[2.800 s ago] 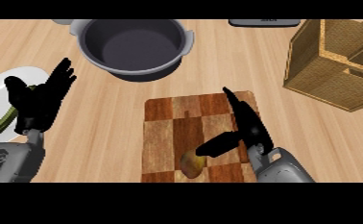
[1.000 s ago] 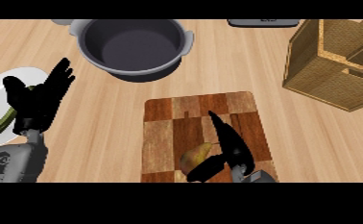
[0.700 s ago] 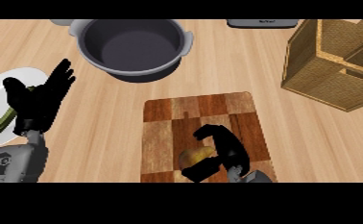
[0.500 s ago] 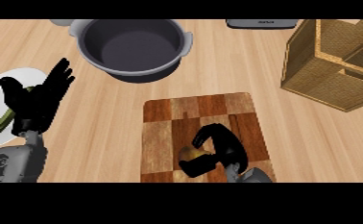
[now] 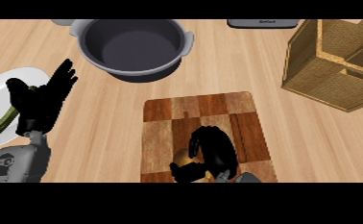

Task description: Pick the pear from the cutting board and place it in the basket

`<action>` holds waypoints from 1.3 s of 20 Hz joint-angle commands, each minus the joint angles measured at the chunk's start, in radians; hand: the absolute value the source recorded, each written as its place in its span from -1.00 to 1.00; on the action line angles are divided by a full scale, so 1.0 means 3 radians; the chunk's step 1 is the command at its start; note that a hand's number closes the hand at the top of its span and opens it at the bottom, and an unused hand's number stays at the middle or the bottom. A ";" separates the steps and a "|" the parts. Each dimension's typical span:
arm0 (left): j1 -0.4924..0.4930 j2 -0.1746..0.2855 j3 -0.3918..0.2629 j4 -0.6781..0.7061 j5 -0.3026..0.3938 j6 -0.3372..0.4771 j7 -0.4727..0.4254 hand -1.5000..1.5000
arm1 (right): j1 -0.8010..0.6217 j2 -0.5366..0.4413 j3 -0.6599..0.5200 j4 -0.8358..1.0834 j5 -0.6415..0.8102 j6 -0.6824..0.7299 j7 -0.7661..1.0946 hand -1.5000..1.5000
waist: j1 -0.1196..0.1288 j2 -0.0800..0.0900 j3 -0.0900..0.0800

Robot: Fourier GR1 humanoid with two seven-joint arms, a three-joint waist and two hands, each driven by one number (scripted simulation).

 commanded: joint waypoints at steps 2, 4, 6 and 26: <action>-0.0053 -0.0051 -0.0002 0.0059 -0.0040 0.0047 -0.0017 0.00 | -0.0008 -0.0009 0.0467 0.0077 0.0669 -0.0231 -0.0123 1.00 | -0.0001 0.0032 0.0022; 0.0007 0.0053 0.0118 0.0187 0.0008 -0.0109 -0.0213 0.00 | 0.0125 0.0064 0.0489 0.0042 0.0757 -0.0310 -0.0145 1.00 | -0.0005 0.0035 0.0022; 0.0052 -0.0081 -0.0006 -0.0100 -0.0067 0.0042 0.0026 0.00 | 0.0177 0.0101 0.0332 -0.0265 0.0615 -0.0329 -0.0185 1.00 | -0.0002 0.0031 0.0023; -0.0108 -0.0033 0.0056 -0.0037 -0.0038 -0.0040 0.0165 0.00 | -0.0678 0.0165 -0.0032 -0.2090 0.1471 -0.0252 0.1091 1.00 | 0.0006 0.0033 0.0021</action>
